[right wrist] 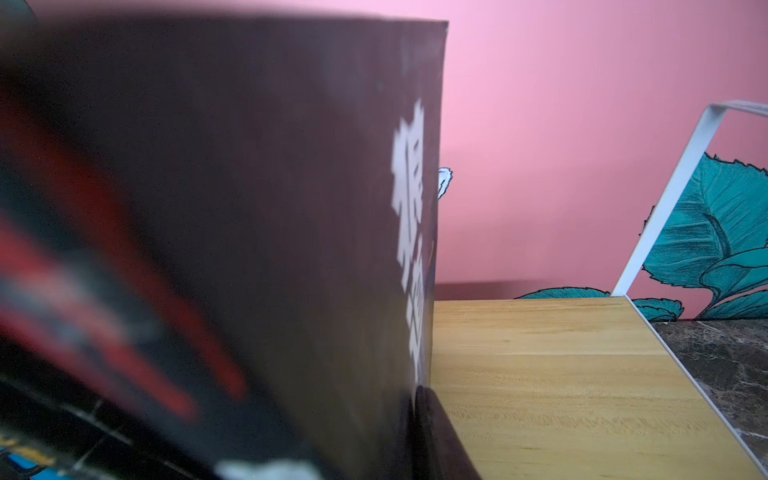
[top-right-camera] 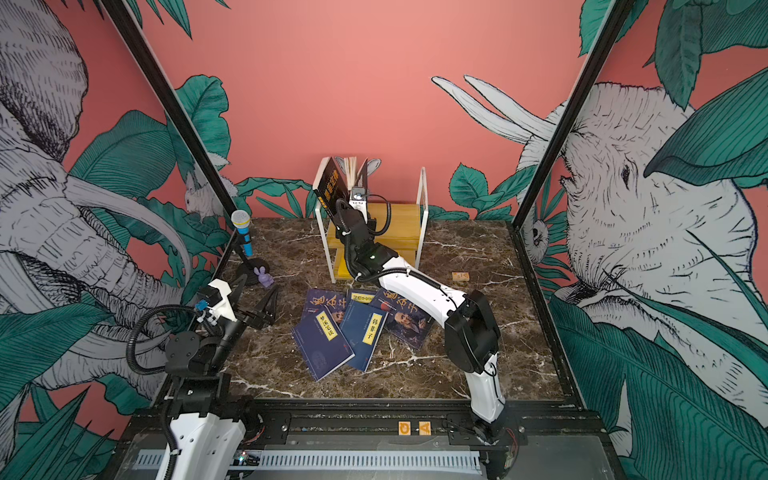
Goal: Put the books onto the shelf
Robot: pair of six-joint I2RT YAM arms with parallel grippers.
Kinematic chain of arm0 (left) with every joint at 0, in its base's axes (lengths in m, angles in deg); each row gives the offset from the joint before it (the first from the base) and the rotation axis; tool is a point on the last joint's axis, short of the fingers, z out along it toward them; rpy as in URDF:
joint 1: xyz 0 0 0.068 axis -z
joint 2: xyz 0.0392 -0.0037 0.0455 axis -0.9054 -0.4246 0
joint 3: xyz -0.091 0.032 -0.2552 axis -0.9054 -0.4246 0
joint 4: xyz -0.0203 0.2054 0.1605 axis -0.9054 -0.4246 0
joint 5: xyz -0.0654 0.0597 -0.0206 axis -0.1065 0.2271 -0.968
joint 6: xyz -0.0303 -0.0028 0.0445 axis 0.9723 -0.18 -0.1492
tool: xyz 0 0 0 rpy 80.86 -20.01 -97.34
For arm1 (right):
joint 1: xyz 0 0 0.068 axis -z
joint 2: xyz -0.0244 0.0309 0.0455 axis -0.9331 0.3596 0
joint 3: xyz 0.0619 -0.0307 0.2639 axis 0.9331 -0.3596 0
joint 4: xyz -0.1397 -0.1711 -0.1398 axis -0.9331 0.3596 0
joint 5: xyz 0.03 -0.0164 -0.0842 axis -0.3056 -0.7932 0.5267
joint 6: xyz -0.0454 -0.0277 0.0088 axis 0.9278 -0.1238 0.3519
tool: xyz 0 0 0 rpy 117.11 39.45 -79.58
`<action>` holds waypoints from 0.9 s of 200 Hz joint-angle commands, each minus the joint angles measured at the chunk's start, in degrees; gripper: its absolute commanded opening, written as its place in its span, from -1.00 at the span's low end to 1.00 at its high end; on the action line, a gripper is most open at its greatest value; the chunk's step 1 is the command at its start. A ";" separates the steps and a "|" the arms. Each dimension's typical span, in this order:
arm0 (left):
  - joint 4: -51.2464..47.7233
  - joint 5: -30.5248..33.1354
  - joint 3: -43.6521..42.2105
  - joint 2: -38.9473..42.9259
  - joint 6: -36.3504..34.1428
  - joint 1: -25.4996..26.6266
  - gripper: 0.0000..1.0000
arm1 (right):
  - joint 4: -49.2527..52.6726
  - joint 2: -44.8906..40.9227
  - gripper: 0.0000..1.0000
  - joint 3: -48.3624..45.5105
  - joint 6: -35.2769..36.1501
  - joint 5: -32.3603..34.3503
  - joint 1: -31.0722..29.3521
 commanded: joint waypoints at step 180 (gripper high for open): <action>0.96 -0.16 -0.71 0.75 -0.43 0.57 0.99 | 0.48 1.90 -0.37 7.19 -1.49 -1.33 -1.19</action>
